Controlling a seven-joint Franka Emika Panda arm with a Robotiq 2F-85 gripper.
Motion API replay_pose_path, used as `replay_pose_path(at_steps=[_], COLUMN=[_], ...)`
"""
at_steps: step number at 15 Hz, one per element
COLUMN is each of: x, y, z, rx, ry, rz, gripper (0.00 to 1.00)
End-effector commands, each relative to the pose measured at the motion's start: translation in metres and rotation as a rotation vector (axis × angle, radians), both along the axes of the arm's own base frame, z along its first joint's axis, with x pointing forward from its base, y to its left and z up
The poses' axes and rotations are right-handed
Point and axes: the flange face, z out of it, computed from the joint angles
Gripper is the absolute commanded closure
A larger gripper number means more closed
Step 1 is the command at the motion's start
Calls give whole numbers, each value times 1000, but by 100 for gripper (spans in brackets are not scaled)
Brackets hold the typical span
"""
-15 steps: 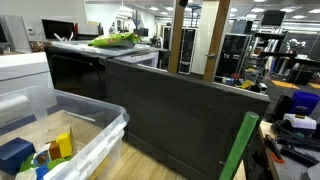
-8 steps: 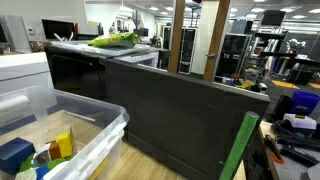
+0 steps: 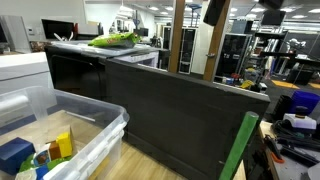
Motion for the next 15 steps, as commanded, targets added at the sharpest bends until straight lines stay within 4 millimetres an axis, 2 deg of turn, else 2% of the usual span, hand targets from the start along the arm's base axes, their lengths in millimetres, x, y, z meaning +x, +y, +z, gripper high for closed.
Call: replay_pose_path(at_steps=[1,2,3,4,8,10,14,15], x=[-11,-15,-15,-18,-27,-32,-37,-39], y=[15,23,29,36,54,60,66,68], z=[-17,-24,-28,-32,-47,-57,-74,-78], rx=[11,7,4,2,-3,8,44,51], ry=[33,44,42,46,78,116,192,214], rz=[104,138,156,183,255,288,337,350], gripper=[0,0,25,29,56,72,97,98])
